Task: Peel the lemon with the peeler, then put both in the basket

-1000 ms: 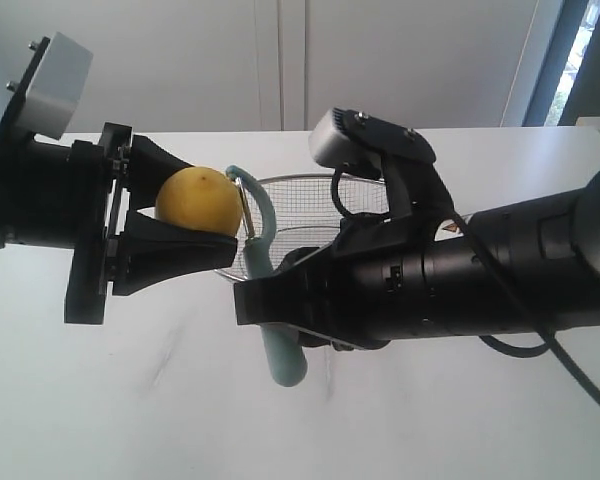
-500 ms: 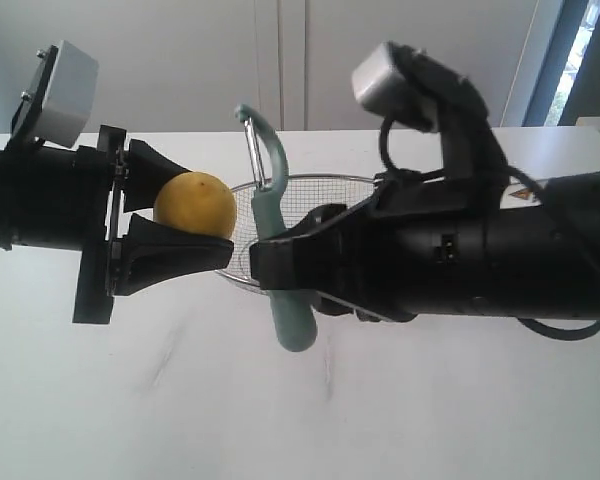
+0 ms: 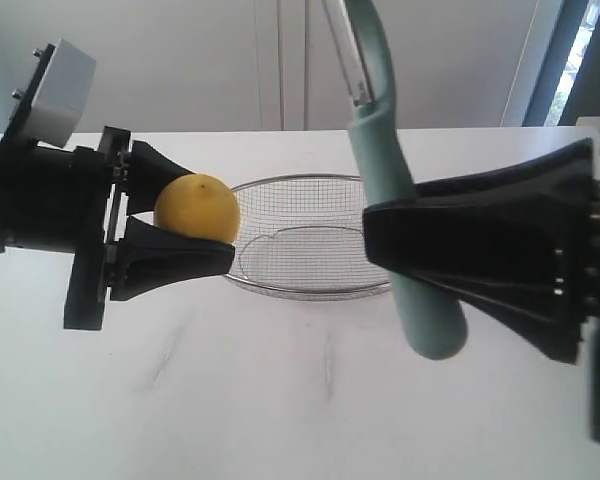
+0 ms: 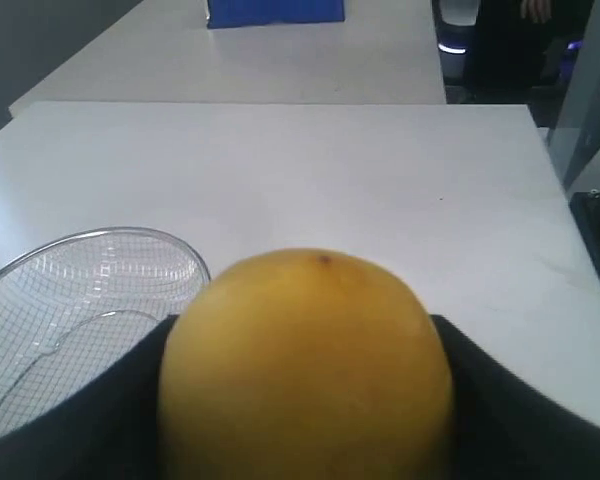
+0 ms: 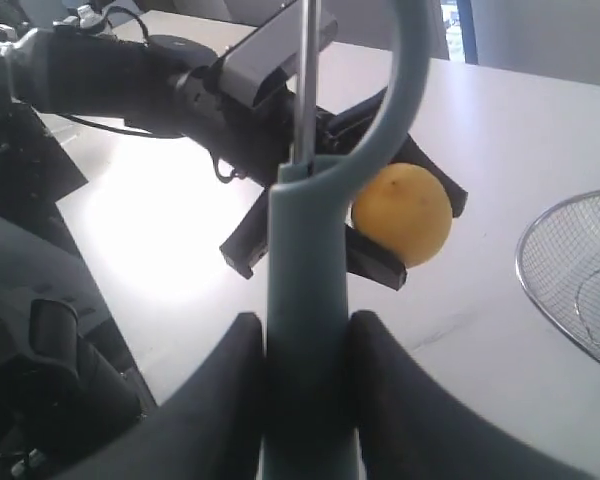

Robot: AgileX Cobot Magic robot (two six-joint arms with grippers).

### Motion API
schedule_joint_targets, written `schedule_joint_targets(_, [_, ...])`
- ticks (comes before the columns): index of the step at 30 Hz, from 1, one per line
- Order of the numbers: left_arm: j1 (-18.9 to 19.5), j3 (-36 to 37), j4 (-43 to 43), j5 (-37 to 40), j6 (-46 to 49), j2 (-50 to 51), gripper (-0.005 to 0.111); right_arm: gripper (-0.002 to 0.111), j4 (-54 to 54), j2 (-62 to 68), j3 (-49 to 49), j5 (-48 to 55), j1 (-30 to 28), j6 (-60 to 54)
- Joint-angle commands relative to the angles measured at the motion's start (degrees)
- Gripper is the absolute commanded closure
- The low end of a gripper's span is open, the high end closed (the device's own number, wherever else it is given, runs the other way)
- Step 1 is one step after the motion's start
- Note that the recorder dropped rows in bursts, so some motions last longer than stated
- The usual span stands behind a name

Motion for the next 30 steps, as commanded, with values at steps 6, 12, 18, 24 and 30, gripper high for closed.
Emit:
schedule_joint_targets(6, [-0.17, -0.23, -4.81, 8.75, 9.18, -1.89, 0.107, 0.108, -22.13, -5.23, -0.35, 5.07, -0.10, 23.43])
schedule_joint_targets(12, [-0.17, -0.23, -5.60, 9.44, 9.18, -5.41, 0.107, 0.108, -43.38, -4.88, 2.08, 7.70, -0.10, 42.99])
schedule_joint_targets(18, [-0.17, -0.23, -5.73, 10.31, 9.18, -7.52, 0.107, 0.108, -42.77, -2.20, 8.63, -0.34, -0.10, 46.72])
schedule_joint_targets(24, [-0.17, -0.23, -6.00, 10.56, 9.18, -7.54, 0.107, 0.108, -36.88, 4.75, 12.19, -9.60, -0.10, 46.59])
schedule_joint_targets(30, [-0.17, -0.23, -6.00, 10.56, 9.18, -7.54, 0.107, 0.108, -34.50, 12.76, 12.19, -18.18, 0.00, 46.61])
